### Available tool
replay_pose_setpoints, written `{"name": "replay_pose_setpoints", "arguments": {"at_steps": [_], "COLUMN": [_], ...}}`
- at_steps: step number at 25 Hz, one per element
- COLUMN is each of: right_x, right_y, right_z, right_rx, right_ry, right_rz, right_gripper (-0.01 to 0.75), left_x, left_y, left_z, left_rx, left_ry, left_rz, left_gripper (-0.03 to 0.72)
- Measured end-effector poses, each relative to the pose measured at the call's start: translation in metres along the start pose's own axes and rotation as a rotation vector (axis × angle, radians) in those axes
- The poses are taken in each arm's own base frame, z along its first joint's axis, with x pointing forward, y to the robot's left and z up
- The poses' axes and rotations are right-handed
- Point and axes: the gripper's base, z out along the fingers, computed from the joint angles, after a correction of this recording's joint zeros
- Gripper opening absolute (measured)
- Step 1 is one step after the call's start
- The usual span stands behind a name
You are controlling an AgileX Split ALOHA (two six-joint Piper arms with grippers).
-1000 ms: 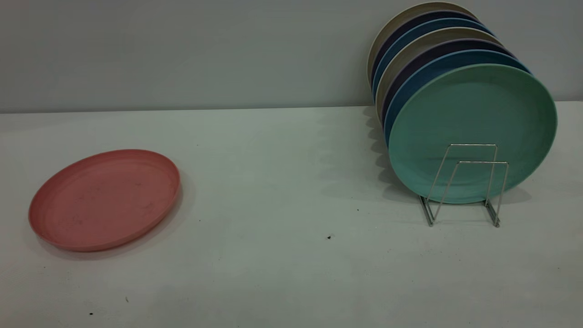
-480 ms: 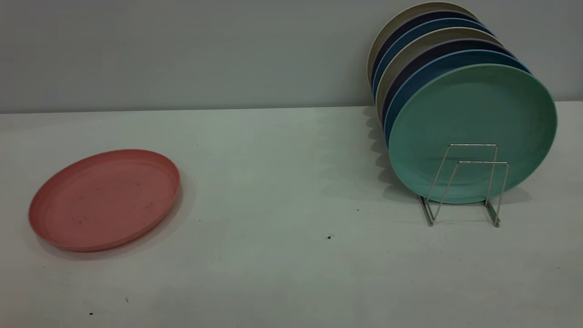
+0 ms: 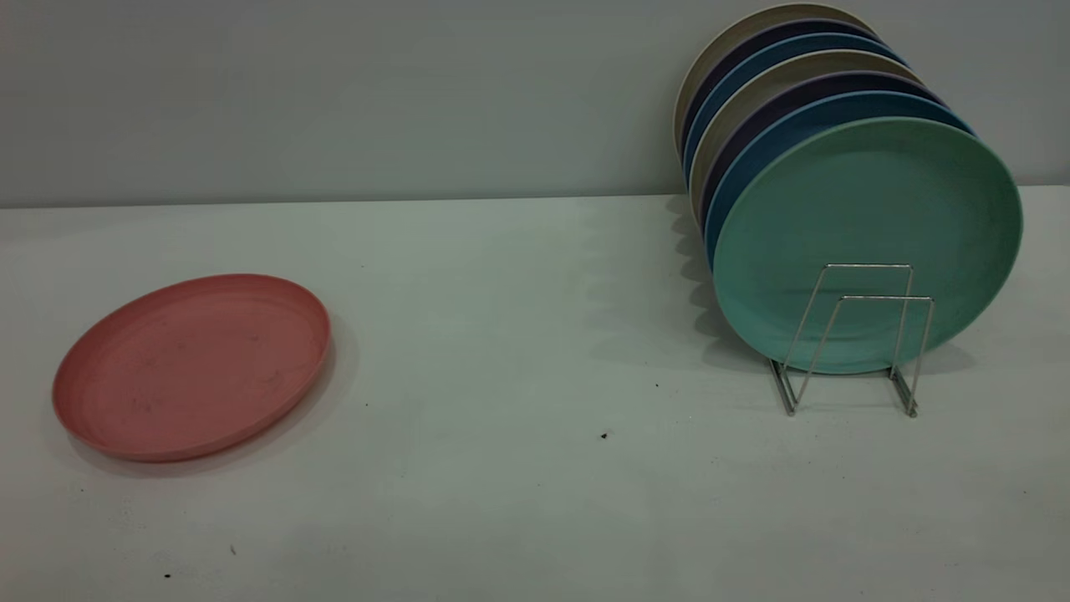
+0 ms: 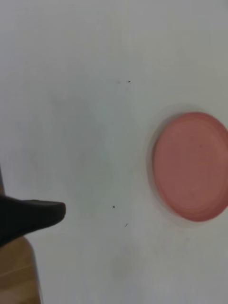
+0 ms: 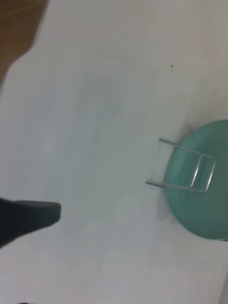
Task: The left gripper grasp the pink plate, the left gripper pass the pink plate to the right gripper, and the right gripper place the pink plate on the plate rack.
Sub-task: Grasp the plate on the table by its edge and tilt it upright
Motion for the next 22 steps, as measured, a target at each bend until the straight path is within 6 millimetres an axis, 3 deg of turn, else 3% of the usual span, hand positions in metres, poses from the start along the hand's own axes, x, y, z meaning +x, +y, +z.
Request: {"name": "replay_pose_setpoints", "arguments": {"at_steps": [5, 10, 14, 22], "right_x": [-0.021, -0.048, -0.063, -0.081], "right_y": [0.001, 0.001, 0.002, 0.003], "right_z": [0.004, 0.028, 0.055, 0.098], "right_rx": [-0.048, -0.144, -0.242, -0.36], "right_ry": [-0.113, -0.116, -0.055, -0.02], "right_rz": [0.038, 0.066, 0.021, 0.012], "right_gripper": [0.443, 0.443, 0.443, 0.443], "left_x": [-0.016, -0.042, -0.066, -0.106], "left_y": [-0.002, 0.001, 0.001, -0.008], "left_z": [-0.004, 0.016, 0.048, 0.139], "left_rx": [0.026, 0.036, 0.075, 0.252], "left_ry": [-0.121, -0.047, 0.068, 0.163], "left_rz": [-0.039, -0.148, -0.26, -0.344], "left_gripper": [0.485, 0.485, 0.485, 0.485]}}
